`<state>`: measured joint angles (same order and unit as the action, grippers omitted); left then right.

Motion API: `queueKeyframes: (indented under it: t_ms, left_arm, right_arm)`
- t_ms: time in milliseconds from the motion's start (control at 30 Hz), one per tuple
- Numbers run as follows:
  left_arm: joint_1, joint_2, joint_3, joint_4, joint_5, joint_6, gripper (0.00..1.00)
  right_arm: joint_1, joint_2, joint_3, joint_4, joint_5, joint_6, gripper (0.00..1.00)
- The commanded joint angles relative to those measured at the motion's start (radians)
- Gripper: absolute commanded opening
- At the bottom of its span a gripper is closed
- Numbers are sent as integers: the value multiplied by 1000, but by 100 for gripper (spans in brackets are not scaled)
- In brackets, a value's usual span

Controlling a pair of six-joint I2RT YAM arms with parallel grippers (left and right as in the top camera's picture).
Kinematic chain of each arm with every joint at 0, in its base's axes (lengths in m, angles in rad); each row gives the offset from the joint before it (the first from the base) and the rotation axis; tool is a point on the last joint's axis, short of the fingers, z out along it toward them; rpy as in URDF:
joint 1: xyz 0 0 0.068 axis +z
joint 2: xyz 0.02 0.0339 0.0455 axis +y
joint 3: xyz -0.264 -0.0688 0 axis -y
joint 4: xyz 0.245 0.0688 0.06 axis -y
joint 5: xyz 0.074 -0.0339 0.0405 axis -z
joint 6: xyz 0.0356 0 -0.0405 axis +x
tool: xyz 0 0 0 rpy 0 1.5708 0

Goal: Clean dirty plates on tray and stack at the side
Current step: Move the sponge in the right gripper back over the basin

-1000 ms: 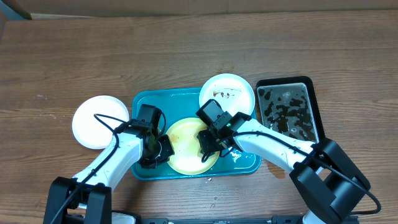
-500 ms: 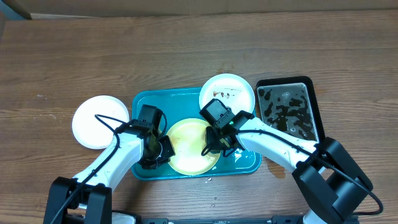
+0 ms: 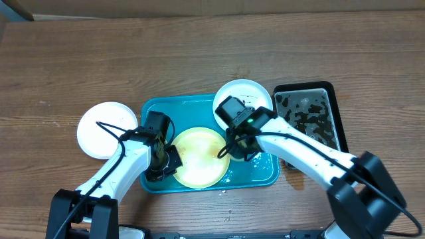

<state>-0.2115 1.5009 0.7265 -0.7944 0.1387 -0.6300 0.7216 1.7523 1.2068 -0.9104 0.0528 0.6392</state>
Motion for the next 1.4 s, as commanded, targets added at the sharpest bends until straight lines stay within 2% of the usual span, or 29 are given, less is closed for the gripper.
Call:
queueKeyframes:
  t_ms: [0, 200, 433, 500, 600, 700, 1000, 1233, 1367]
  left_arm:
    - [4, 6, 16, -15, -89, -10, 4]
    - [4, -6, 68, -74, -132, -9, 4]
    - [3, -61, 261, -315, -291, 6, 4]
    - [1, -63, 322, -348, -290, 61, 4]
    - [-5, -63, 372, -356, -210, 151, 4]
    - [-5, -62, 371, -365, -179, 162, 4]
    - [-5, -63, 371, -388, -333, 84, 4]
    - [-5, -76, 451, -446, -451, 19, 4]
    - [-6, -86, 515, -466, -520, 20, 4]
  right_arm:
    - [-9, -87, 40, -6, 49, -19, 4]
    - [-61, -157, 40, -103, 159, -18, 4]
    - [-279, -168, 40, -206, 181, -37, 4]
    - [-350, -168, 40, -213, 167, -81, 4]
    - [-433, -168, 39, -221, 100, -125, 4]
    - [-483, -168, 36, -230, 56, -155, 4]
    - [-495, -168, 36, -240, 56, -169, 4]
    - [-495, -168, 34, -208, 161, -175, 4]
    - [-495, -168, -12, -106, 153, -303, 4]
